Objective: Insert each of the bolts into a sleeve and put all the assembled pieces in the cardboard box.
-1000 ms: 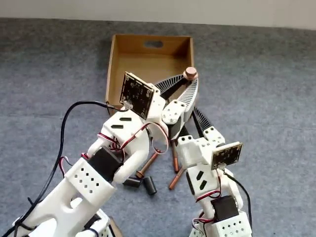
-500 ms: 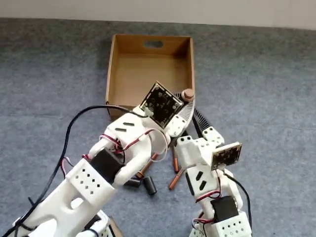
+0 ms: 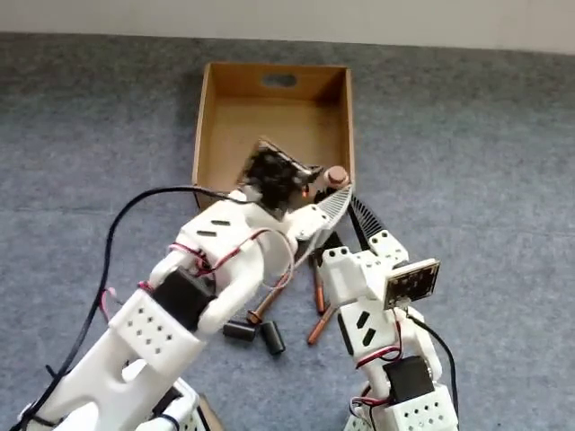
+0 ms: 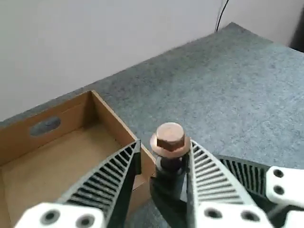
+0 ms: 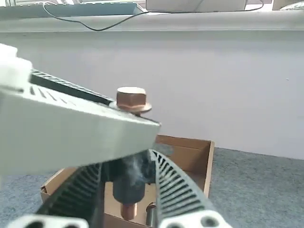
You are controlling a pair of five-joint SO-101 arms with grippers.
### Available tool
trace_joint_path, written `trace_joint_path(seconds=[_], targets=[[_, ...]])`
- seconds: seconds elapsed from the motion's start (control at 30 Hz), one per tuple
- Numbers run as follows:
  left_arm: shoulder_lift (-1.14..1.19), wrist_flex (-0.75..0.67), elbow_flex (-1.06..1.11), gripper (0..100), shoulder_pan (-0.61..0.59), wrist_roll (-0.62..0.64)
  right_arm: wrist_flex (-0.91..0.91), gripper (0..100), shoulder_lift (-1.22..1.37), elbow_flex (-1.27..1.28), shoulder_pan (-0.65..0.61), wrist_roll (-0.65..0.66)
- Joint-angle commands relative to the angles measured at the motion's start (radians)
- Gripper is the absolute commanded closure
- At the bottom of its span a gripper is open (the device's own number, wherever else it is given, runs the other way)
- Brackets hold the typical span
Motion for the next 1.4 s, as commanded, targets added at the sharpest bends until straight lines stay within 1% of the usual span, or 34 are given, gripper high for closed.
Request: trace_joint_path(seconds=[0.0,0.2,0.3,0.4,0.5,0.57,0.67,0.77,0.87,1.03,1.13,1.23,1.37], targets=[[-0.116,0.032,-0.015,84,-0.051,0.023,-0.022,99.0,-0.015,0.125,-0.004,-0.002],[-0.303,0.141,-0.012,84,-0.168,0.021,-0.022,99.0,-0.015,0.127,-0.004,-0.003],[-0.366,0.206,-0.005,84,-0.189,0.021,-0.022,99.0,-0.015,0.127,-0.004,-0.005],[-0.424,0.232,0.042,84,-0.206,0.021,-0.021,99.0,-0.013,0.127,-0.004,-0.005],[-0.473,0.255,0.128,85,-0.297,0.020,-0.016,99.0,-0.008,0.127,-0.004,-0.003],[-0.475,0.233,0.223,91,-0.387,-0.003,0.045,99.0,-0.015,0.125,-0.004,-0.003],[-0.415,0.133,0.394,99,-0.470,-0.114,0.165,99.0,-0.015,0.105,-0.007,-0.003],[-0.305,0.020,0.522,98,-0.492,-0.227,0.272,99.0,-0.015,0.036,-0.005,-0.006],[-0.171,-0.098,0.579,98,-0.507,-0.331,0.386,99.0,-0.008,-0.064,-0.004,-0.006],[0.016,-0.192,0.578,98,-0.572,-0.334,0.481,99.0,-0.005,-0.191,-0.002,-0.002],[0.087,-0.224,0.581,98,-0.575,-0.334,0.512,99.0,-0.005,-0.277,-0.002,0.006],[0.107,-0.224,0.584,98,-0.573,-0.334,0.532,99.0,-0.004,-0.400,0.024,0.069],[0.111,-0.224,0.599,98,-0.573,-0.334,0.532,99.0,0.054,-0.556,0.047,0.069]])
